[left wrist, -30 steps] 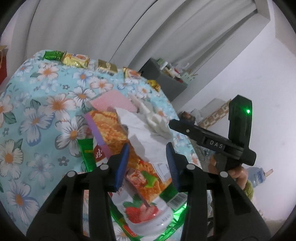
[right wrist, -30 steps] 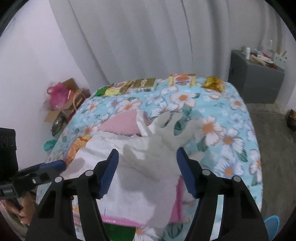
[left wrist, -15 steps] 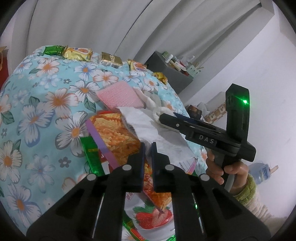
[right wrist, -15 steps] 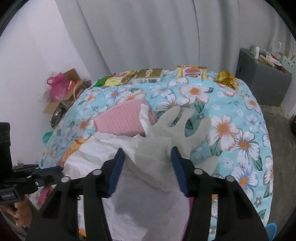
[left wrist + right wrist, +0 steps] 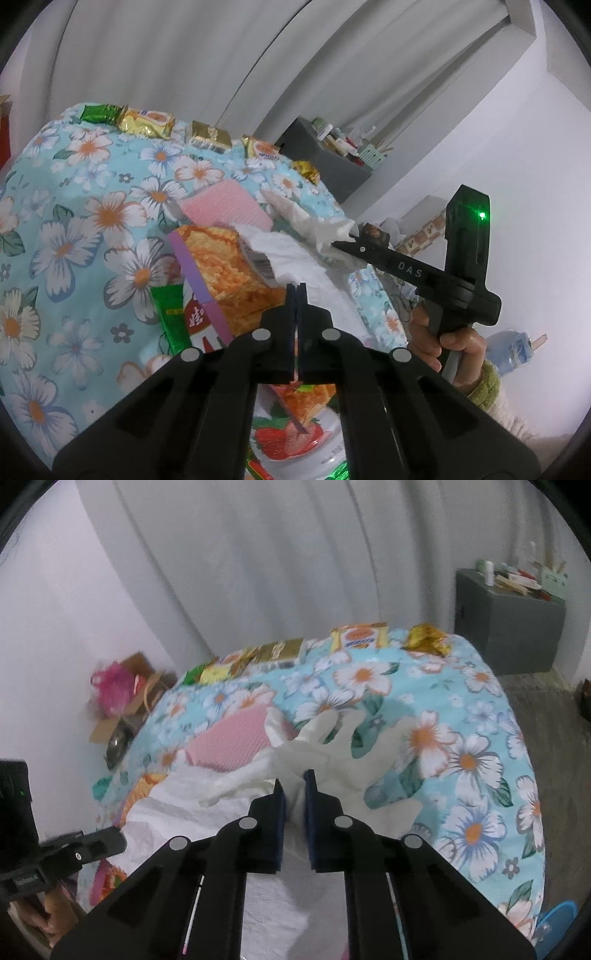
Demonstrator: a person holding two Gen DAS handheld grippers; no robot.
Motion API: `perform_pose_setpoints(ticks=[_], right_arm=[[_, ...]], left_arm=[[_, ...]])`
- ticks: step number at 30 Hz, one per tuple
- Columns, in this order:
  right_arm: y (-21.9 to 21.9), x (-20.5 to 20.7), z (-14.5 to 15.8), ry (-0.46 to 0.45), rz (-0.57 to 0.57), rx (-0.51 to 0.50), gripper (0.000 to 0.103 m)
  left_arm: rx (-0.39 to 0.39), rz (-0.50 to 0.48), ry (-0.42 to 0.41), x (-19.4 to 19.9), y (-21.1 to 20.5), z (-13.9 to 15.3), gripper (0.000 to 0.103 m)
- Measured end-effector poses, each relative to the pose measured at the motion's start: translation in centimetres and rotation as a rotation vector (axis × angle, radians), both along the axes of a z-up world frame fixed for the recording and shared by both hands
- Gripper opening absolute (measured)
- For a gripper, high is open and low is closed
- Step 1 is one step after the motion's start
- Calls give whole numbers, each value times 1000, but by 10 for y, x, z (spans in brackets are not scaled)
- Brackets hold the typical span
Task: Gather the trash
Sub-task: 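Grasp the white tissue and glove with the right gripper while the left grasps tissue, then lift the white tissue with both grippers and carry it to the wastebasket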
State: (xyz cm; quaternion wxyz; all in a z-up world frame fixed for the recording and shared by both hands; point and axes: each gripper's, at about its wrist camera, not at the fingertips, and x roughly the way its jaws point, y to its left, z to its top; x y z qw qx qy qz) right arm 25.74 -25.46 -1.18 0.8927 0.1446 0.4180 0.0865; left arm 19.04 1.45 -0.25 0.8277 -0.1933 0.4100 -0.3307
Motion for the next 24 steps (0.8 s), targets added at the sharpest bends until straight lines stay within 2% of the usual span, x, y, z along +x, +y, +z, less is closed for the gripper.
perform_pose_setpoints(ticks=[13,24], right_arm=[[-40,-25,29,-87,-121,66,9],[-62,-65,66,-169,-176,85,9]], left_arm=[[-87,8,-144,-15,7,34,0],[-153,-18,-246,-35,7,66,0]])
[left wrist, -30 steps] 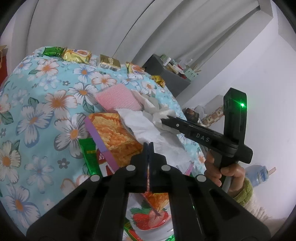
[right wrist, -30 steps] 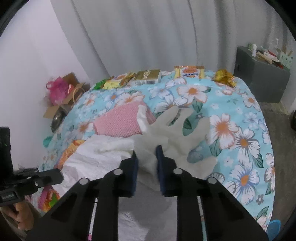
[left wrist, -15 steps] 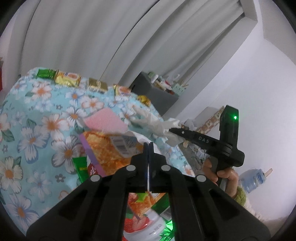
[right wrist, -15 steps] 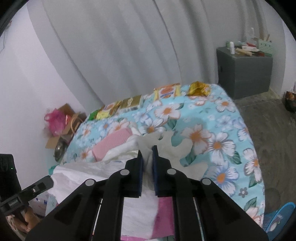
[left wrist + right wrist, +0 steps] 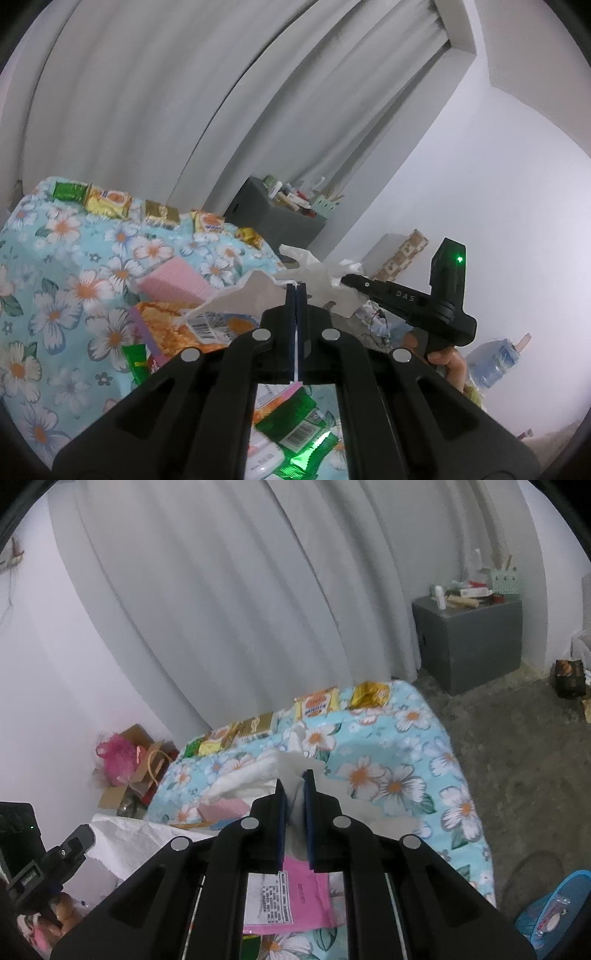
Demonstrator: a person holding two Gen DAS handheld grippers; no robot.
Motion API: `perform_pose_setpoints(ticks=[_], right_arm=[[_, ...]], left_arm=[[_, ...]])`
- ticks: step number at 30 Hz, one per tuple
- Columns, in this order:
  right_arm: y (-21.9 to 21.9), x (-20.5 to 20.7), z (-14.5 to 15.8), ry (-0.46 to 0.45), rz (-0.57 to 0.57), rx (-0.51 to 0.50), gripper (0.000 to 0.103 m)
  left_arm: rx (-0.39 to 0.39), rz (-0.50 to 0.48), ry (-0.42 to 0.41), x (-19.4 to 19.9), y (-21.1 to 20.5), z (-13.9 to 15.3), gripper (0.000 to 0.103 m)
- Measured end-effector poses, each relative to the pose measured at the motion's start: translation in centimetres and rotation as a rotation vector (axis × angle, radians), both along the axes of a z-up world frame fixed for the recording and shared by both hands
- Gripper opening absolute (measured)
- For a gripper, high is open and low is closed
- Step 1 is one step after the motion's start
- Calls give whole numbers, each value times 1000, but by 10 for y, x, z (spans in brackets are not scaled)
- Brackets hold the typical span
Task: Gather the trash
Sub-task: 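Lift the white tissue with both grippers and carry it to the wastebasket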
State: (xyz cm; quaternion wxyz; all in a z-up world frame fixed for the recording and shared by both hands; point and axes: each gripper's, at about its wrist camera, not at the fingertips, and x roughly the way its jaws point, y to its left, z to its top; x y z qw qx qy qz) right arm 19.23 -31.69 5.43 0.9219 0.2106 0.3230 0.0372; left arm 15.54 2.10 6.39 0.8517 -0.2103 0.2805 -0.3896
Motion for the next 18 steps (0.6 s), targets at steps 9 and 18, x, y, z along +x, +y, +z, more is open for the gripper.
perform_pose_setpoints(ticks=[9,18], right_arm=[[-16,-46,29,-61,-51,-2,9],[-62,-133,51,-153,-167,15,9]], left_arm=[[-2,-24,-62,-27,-4,28,0],[34,-92,-118,-62,-31,57,0]])
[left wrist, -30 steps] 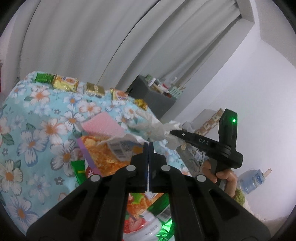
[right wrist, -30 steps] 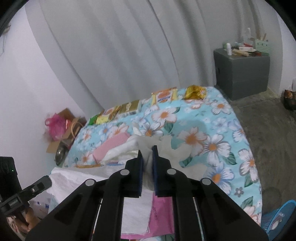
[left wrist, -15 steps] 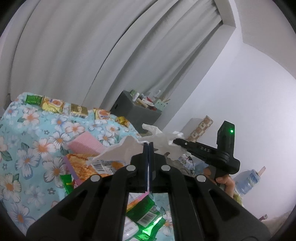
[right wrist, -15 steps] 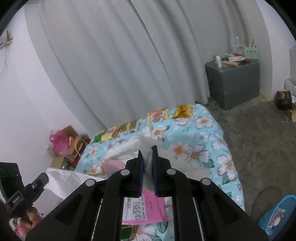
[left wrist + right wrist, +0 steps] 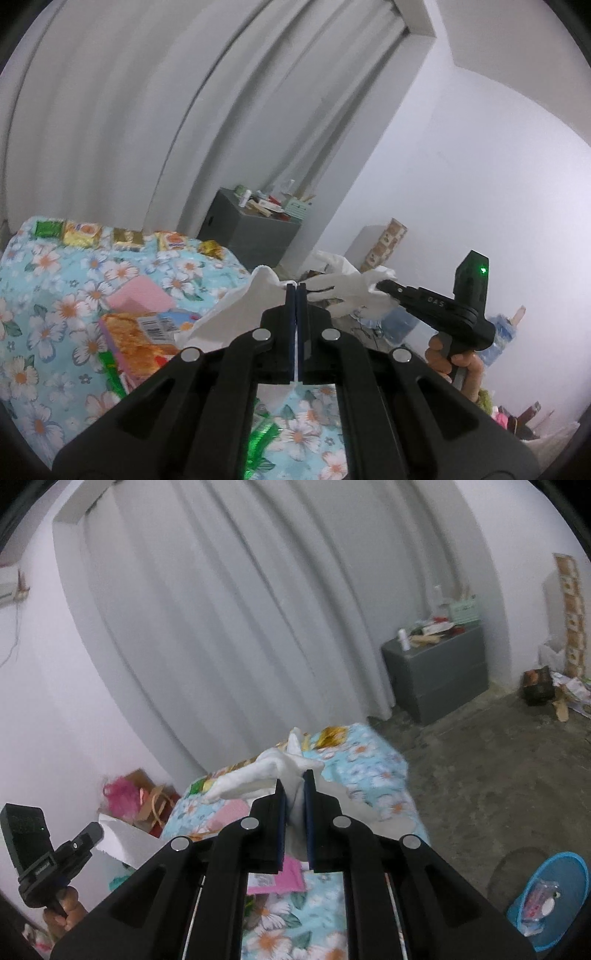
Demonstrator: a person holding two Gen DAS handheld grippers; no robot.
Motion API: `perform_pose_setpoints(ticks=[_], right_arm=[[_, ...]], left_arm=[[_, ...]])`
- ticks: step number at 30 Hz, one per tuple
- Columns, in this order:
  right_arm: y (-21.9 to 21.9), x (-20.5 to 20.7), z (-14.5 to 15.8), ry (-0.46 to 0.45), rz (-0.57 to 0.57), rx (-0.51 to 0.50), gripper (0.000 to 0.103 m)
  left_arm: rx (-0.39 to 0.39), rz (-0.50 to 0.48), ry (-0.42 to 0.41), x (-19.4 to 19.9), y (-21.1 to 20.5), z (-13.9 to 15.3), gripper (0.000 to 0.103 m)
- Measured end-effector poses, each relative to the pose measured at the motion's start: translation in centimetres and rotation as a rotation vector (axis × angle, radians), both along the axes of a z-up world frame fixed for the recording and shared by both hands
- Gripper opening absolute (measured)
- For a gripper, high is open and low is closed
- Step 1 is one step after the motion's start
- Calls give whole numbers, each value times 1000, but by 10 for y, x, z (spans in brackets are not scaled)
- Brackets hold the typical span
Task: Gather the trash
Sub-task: 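Lift the white tissue with both grippers and carry it to the wastebasket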
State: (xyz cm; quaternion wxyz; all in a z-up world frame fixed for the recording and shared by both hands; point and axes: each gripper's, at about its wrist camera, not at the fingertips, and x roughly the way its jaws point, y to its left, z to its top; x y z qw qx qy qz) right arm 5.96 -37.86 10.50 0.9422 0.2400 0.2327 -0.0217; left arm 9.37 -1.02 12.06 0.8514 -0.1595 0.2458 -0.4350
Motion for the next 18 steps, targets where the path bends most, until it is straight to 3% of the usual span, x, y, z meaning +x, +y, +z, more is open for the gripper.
perform_pose_setpoints(ticks=[8,14,18], right_arm=[[-62,-85,-5,10,-164,8,9],[-116,-145,-25,55,-317,37,9],[-151,-182,-51,104,-417,72,9]], left_arm=[[25,-153,-11,-21,-70,13,0],[60,-333,19,-36,-157,9,0],[87,-464,87,-42,-227,-4,0]])
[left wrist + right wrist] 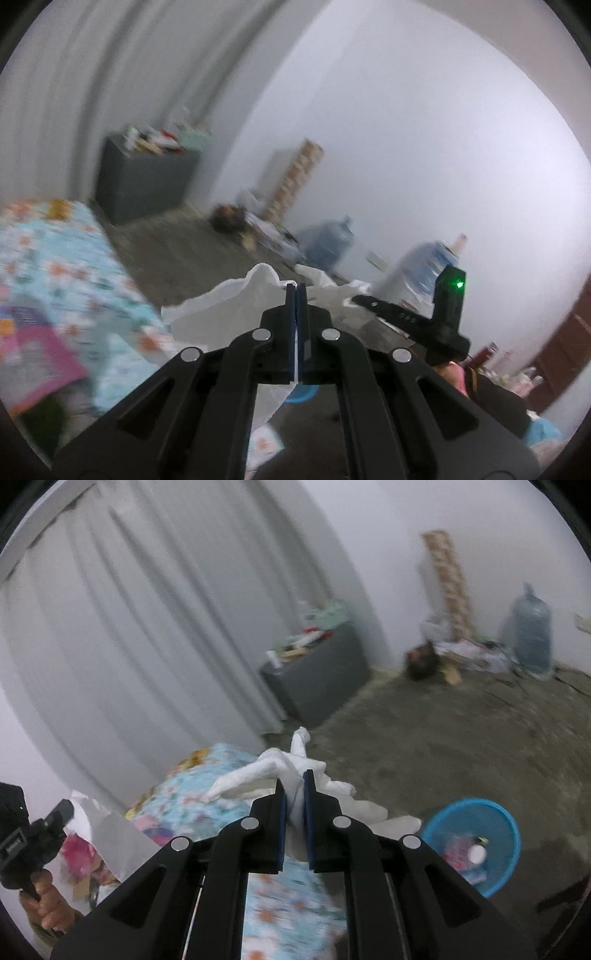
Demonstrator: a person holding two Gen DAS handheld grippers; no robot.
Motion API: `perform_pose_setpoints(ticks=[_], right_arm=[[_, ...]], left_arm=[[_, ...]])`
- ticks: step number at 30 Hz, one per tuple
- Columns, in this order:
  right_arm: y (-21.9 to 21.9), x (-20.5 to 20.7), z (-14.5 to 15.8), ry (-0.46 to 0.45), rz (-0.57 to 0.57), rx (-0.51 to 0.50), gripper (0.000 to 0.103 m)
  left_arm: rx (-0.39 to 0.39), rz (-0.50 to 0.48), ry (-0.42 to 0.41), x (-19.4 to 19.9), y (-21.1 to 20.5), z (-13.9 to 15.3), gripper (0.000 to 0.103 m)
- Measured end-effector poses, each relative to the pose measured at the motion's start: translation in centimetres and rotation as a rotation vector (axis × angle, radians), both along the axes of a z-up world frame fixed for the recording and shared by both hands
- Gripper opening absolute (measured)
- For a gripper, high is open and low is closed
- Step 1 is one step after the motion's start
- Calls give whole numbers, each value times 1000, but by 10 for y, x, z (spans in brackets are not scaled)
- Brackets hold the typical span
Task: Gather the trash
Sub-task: 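Lift the white tissue with both grippers and carry it to the wastebasket, then open both grippers over the wastebasket to drop the tissue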
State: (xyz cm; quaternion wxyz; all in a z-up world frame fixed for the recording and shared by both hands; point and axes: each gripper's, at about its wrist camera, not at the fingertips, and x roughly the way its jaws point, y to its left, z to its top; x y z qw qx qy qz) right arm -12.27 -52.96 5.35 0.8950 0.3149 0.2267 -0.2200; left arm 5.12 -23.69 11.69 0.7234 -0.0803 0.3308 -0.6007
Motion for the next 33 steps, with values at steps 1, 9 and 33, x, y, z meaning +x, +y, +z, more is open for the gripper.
perform_pose_setpoints(ticks=[1,9,33], right_arm=[[-7,-5,-7,10,-19,15,9],[-84,-53,-90,58,-170,221,9],[-155,-61,-249,296,-383,413,51]], left_arm=[[16,-32,16,-2,-20,-5,0],[198,-207,73,-31,-166,-65,0],[586,-183,-14,-56,-324,-203,63]])
